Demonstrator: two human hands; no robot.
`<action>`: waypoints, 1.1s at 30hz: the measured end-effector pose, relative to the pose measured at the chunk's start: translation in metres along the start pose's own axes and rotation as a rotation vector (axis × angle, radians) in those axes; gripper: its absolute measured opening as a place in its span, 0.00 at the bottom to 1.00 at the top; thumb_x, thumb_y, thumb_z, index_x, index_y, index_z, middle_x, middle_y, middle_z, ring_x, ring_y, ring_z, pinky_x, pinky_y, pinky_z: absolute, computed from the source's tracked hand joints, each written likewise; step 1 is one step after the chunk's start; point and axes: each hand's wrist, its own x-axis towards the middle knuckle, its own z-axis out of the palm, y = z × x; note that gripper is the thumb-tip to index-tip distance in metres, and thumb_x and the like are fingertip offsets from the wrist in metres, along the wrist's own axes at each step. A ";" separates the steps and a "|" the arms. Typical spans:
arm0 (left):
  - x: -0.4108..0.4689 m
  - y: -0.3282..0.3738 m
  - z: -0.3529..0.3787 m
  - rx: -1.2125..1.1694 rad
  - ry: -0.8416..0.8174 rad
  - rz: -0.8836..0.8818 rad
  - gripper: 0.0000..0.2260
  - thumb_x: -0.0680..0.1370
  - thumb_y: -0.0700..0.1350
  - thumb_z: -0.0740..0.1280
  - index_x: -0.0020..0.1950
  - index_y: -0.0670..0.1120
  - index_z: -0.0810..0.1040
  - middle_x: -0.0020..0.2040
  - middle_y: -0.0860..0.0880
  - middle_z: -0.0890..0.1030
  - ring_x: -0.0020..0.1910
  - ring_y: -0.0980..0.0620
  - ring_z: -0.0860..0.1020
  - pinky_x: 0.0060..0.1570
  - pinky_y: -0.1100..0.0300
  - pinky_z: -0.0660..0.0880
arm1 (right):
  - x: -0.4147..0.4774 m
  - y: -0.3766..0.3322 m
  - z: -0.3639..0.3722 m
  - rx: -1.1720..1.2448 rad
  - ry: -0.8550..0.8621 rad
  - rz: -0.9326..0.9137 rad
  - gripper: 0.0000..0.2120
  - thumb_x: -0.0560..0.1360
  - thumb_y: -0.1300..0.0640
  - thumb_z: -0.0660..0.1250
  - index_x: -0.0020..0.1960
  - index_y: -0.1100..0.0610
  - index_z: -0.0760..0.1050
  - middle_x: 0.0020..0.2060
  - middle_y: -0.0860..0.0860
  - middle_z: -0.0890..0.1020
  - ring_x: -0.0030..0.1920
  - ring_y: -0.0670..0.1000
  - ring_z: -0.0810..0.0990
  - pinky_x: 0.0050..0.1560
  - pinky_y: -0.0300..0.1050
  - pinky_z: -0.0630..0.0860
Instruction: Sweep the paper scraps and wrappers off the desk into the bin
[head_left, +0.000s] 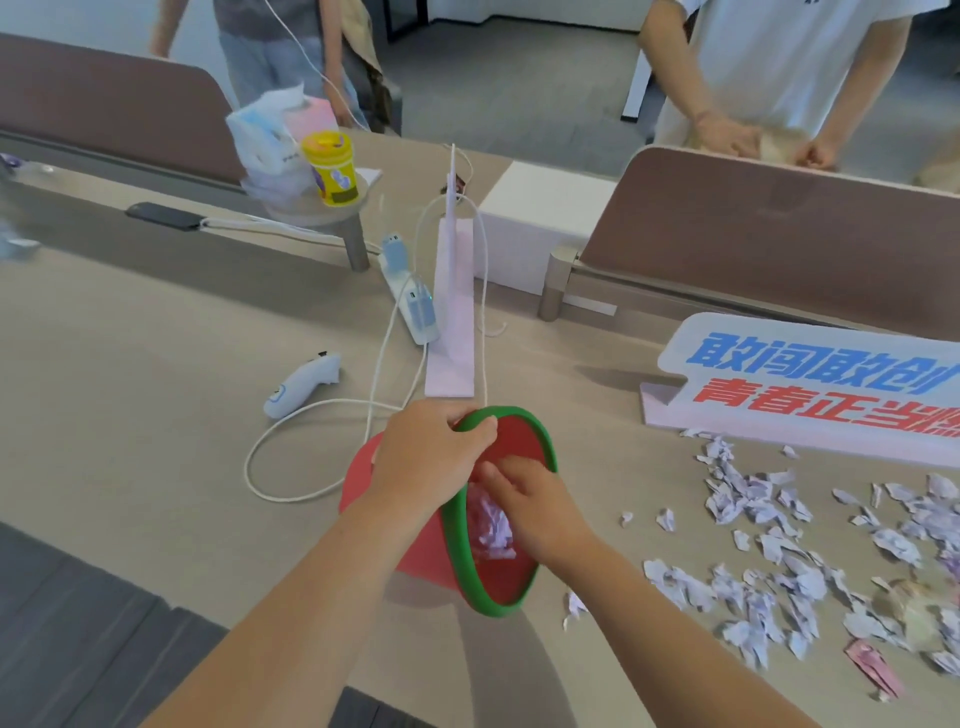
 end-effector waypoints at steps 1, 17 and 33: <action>0.000 0.000 -0.001 0.002 0.004 -0.003 0.11 0.73 0.52 0.67 0.43 0.47 0.85 0.38 0.46 0.85 0.41 0.55 0.78 0.39 0.63 0.72 | -0.003 0.002 -0.007 0.059 0.007 0.023 0.15 0.78 0.50 0.60 0.35 0.52 0.76 0.31 0.43 0.77 0.35 0.40 0.75 0.42 0.37 0.71; -0.004 0.005 0.004 0.006 -0.032 0.005 0.06 0.73 0.52 0.68 0.39 0.53 0.81 0.41 0.42 0.85 0.32 0.52 0.77 0.29 0.68 0.70 | -0.023 0.139 -0.063 -0.160 0.343 0.499 0.13 0.78 0.56 0.53 0.51 0.59 0.74 0.53 0.57 0.76 0.60 0.60 0.72 0.54 0.49 0.67; -0.022 0.001 0.010 0.086 -0.025 0.060 0.04 0.74 0.52 0.67 0.40 0.55 0.77 0.42 0.42 0.84 0.37 0.50 0.80 0.41 0.56 0.76 | -0.079 0.156 0.005 -0.695 0.095 0.113 0.09 0.73 0.55 0.60 0.41 0.60 0.75 0.38 0.55 0.78 0.35 0.60 0.78 0.33 0.47 0.73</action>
